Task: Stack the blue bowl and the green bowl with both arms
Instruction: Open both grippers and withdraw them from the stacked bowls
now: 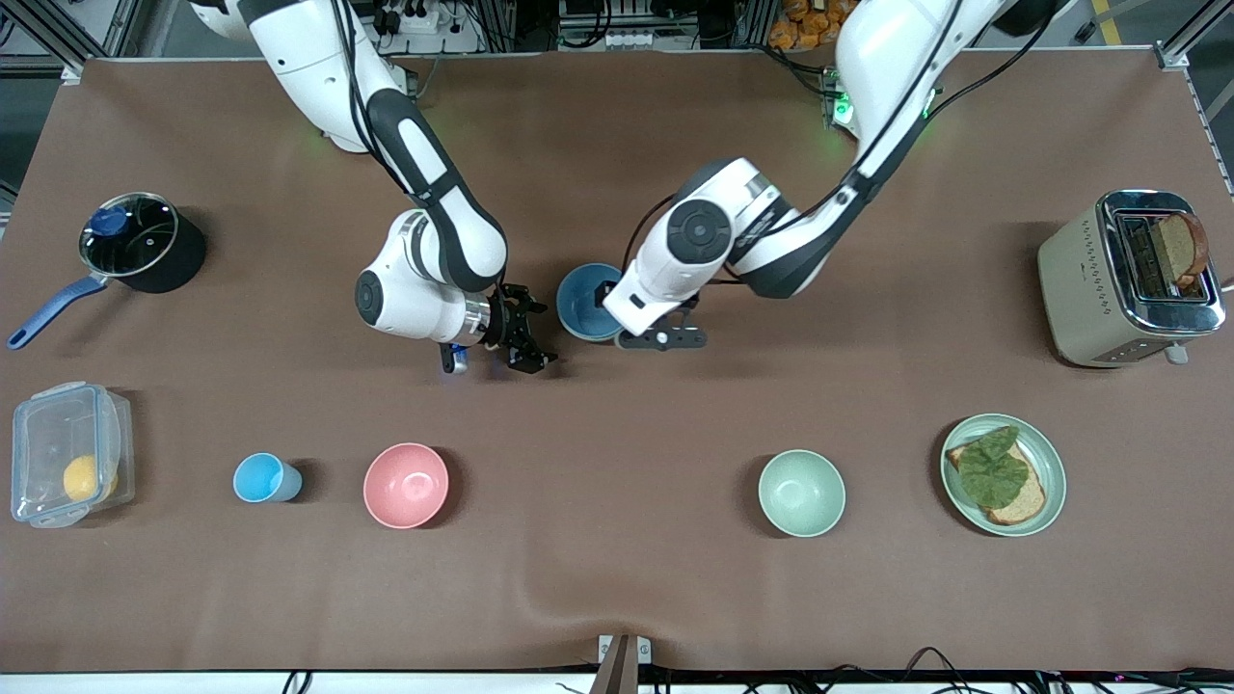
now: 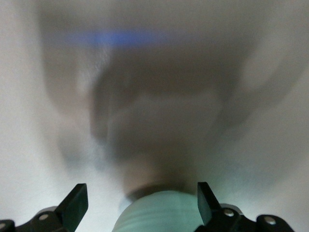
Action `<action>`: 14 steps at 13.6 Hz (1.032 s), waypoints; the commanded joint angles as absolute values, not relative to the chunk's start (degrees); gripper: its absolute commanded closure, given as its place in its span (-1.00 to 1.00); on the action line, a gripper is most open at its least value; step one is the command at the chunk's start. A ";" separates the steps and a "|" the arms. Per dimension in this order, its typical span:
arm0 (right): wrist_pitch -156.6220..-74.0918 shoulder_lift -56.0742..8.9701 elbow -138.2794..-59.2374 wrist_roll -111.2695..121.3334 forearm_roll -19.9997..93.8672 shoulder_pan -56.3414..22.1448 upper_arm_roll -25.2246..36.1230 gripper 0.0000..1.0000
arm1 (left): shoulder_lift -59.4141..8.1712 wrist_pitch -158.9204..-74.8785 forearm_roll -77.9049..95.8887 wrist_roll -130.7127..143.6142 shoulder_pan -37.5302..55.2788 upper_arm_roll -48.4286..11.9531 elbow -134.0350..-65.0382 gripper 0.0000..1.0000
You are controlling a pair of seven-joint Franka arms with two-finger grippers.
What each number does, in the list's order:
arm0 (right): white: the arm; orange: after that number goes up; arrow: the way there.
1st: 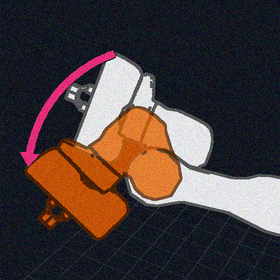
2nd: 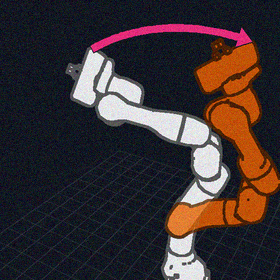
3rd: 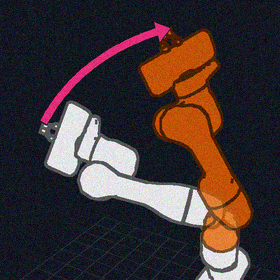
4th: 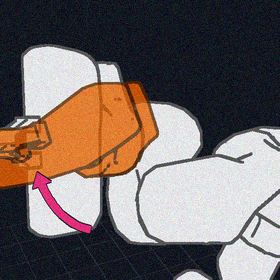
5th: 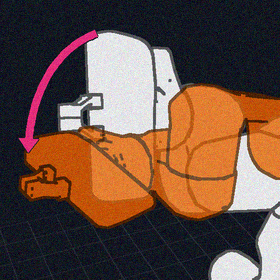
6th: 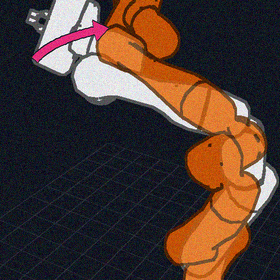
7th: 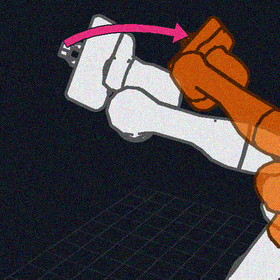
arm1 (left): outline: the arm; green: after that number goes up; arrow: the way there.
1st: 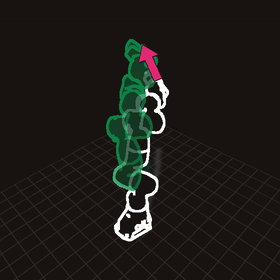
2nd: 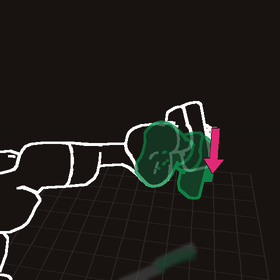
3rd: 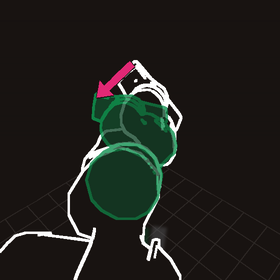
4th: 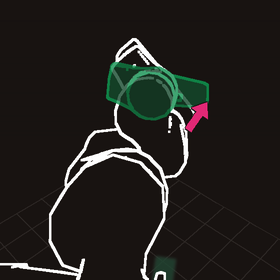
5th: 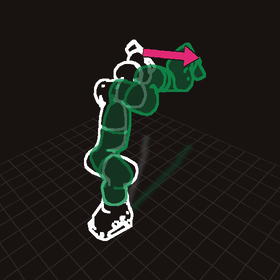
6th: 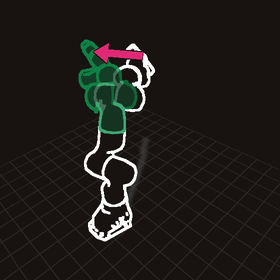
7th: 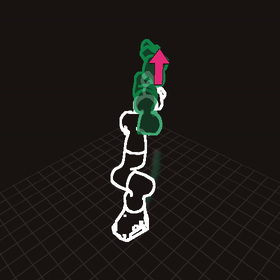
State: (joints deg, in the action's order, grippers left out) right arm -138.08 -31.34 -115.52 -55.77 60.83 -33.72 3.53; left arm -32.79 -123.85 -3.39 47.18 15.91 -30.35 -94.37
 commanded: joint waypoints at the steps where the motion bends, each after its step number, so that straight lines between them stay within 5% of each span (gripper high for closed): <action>1: -133.62 -29.01 -117.51 -54.14 55.39 -29.98 3.25 -1.00 | -27.44 -119.63 -5.10 48.17 12.06 -30.41 -95.36 -1.00; 7: -117.36 -25.23 -117.51 -46.93 45.83 -19.09 3.25 -1.00 | -17.42 -109.53 -5.19 40.62 5.28 -30.41 -94.40 -1.00; 14: -103.29 -13.38 -116.98 -40.47 23.77 -8.10 2.90 -1.00 | -17.49 -97.13 -5.10 31.73 0.09 -29.44 -82.10 -1.00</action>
